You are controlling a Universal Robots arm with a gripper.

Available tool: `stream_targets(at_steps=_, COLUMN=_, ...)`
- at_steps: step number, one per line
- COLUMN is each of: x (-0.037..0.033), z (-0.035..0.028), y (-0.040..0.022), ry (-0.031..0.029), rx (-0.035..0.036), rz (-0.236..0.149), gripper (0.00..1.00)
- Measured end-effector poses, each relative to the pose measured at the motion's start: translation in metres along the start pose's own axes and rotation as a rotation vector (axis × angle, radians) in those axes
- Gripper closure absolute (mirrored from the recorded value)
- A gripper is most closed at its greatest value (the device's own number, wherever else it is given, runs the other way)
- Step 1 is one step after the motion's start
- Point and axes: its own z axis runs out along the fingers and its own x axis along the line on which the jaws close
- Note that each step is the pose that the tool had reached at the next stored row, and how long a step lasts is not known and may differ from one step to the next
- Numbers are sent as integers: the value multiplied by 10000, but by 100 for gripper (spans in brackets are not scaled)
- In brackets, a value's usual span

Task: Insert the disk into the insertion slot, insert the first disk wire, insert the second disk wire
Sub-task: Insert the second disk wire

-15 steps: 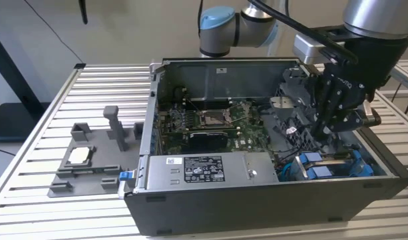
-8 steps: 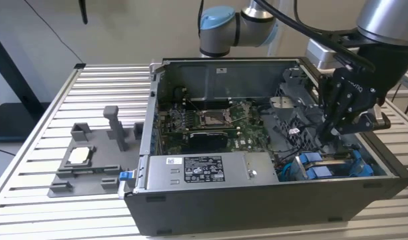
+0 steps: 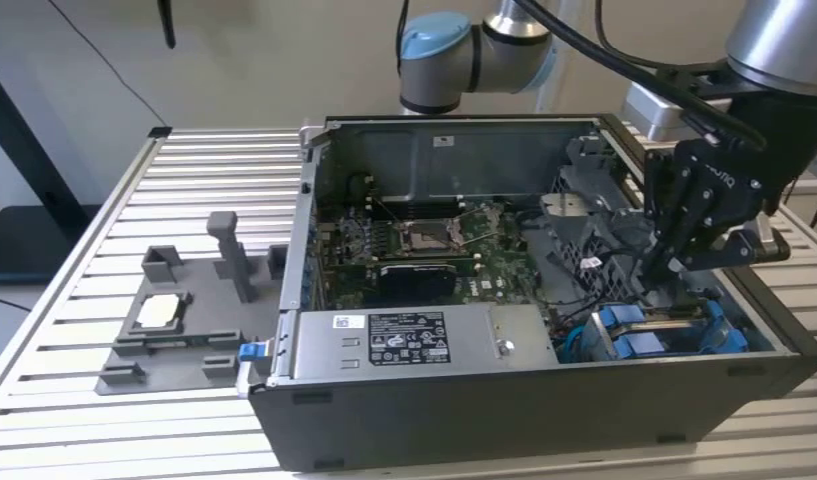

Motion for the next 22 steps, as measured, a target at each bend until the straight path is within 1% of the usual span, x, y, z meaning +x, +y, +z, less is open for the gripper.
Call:
stream_targets(at_steps=2, x=7, z=17, y=-32, ry=-14, rx=-65, rz=0, gripper=84)
stream_targets(at_steps=3, x=11, z=26, y=-47, ry=-24, rx=-85, rz=0, gripper=84)
stream_targets(at_steps=6, x=26, z=56, y=-79, ry=-78, rx=-120, rz=0, gripper=84)
stream_targets(at_steps=8, x=35, z=74, y=-81, ry=-104, rx=-156, rz=20, gripper=84)
stream_targets(at_steps=13, x=57, z=120, y=-84, ry=-132, rx=-224, rz=89, gripper=84)
stream_targets(at_steps=18, x=72, z=178, y=-84, ry=-141, rx=-254, rz=264, gripper=84)
stream_targets(at_steps=22, x=88, z=216, y=-90, ry=-145, rx=-317, rz=330, gripper=84)
